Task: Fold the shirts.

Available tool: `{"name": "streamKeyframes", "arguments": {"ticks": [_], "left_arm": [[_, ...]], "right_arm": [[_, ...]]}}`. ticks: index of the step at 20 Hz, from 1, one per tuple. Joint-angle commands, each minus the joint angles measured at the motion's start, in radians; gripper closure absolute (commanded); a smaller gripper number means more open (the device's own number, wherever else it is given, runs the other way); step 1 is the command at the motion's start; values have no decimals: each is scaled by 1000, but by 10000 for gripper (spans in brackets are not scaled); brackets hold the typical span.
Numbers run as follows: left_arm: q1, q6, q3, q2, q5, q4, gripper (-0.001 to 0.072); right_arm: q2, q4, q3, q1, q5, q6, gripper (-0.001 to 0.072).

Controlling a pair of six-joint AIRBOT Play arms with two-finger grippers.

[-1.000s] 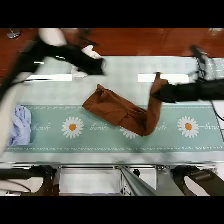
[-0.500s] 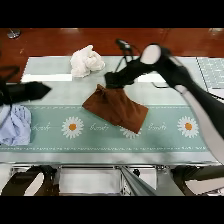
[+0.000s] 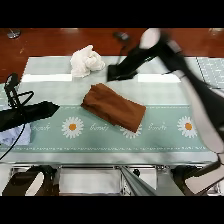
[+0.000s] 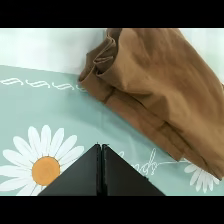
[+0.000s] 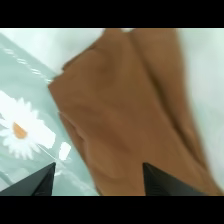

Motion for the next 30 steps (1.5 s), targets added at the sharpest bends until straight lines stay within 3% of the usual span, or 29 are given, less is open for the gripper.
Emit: {"name": "streamKeyframes", "arguments": {"ticks": [1, 4, 7, 8, 9, 12, 17, 19, 20, 21, 22, 23, 25, 28, 30], "left_arm": [[1, -1, -13, -7, 24, -4, 680], [1, 0, -13, -7, 24, -4, 680], [-6, 0, -13, -7, 24, -4, 680], [-6, 0, -13, -7, 24, -4, 680], [-10, 0, -13, -7, 25, -4, 680], [-24, -1, -13, -8, 27, -4, 680], [-43, 0, -13, -8, 28, -12, 680], [-46, 0, -13, -8, 28, -14, 681], [-49, 0, -13, -8, 28, -14, 680], [-49, 0, -13, -8, 28, -15, 680], [-49, 0, -13, -7, 28, -15, 680], [-49, 0, -13, -8, 28, -15, 680], [-49, 0, -13, -8, 28, -15, 680], [-49, 0, -13, -8, 28, -14, 680], [-49, 0, -13, -8, 28, -14, 680]], "right_arm": [[218, -195, -22, -182, 172, -16, 87], [506, -240, -401, -334, -39, 41, 88], [772, -196, -1003, -412, -413, 256, 87], [821, -116, -1186, -418, -519, 328, 88], [838, 5, -1318, -415, -600, 324, 90], [784, 338, -1504, -371, -713, 132, 96], [523, 502, -1407, -252, -663, -47, 99], [409, 507, -1320, -189, -646, -59, 115], [359, 505, -1270, -165, -639, -77, 194], [310, 504, -1209, -148, -615, -89, 360], [273, 504, -1136, -140, -578, -127, 592], [256, 502, -1059, -140, -544, -175, 683], [257, 401, -852, -140, -464, -168, 684], [257, 76, -469, -140, -278, -13, 683], [257, -73, -248, -151, -152, 26, 684]]}}
